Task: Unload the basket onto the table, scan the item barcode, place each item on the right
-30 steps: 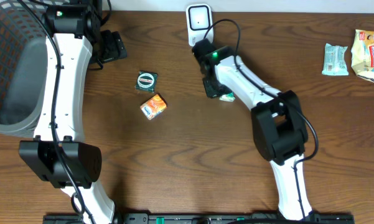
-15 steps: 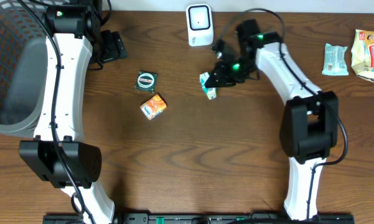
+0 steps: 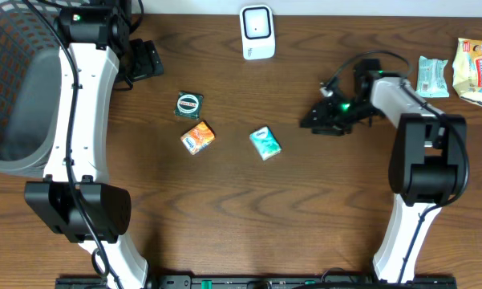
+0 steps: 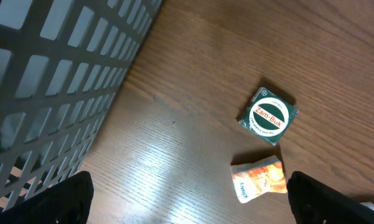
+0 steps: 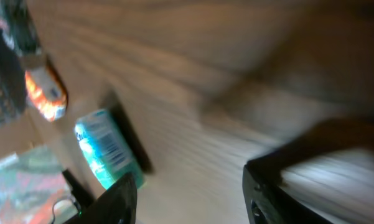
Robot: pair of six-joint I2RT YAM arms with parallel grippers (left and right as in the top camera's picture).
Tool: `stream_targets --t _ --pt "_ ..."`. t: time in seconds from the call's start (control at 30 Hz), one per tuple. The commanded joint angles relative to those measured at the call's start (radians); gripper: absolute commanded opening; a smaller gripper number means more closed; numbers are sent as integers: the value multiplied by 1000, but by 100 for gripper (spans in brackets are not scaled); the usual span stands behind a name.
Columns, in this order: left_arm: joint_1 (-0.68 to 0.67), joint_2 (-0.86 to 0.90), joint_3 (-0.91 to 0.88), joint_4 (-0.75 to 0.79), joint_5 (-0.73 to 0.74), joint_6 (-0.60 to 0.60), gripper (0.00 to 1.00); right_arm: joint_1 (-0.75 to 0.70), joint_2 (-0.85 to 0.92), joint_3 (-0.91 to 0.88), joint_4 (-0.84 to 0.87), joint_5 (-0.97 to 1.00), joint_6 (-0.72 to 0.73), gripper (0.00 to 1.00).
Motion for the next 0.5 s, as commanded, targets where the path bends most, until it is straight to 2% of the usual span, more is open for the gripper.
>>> stream_targets --t 0.0,0.23,0.47 --pt "2 10 -6 -3 -12 8 98 -36 -19 89 -84 103 33 44" --pt "2 10 -6 -3 -12 8 98 70 -97 191 -206 120 -123 43" --pt "2 10 -6 -3 -12 9 98 319 -163 192 -150 547 -85 44"
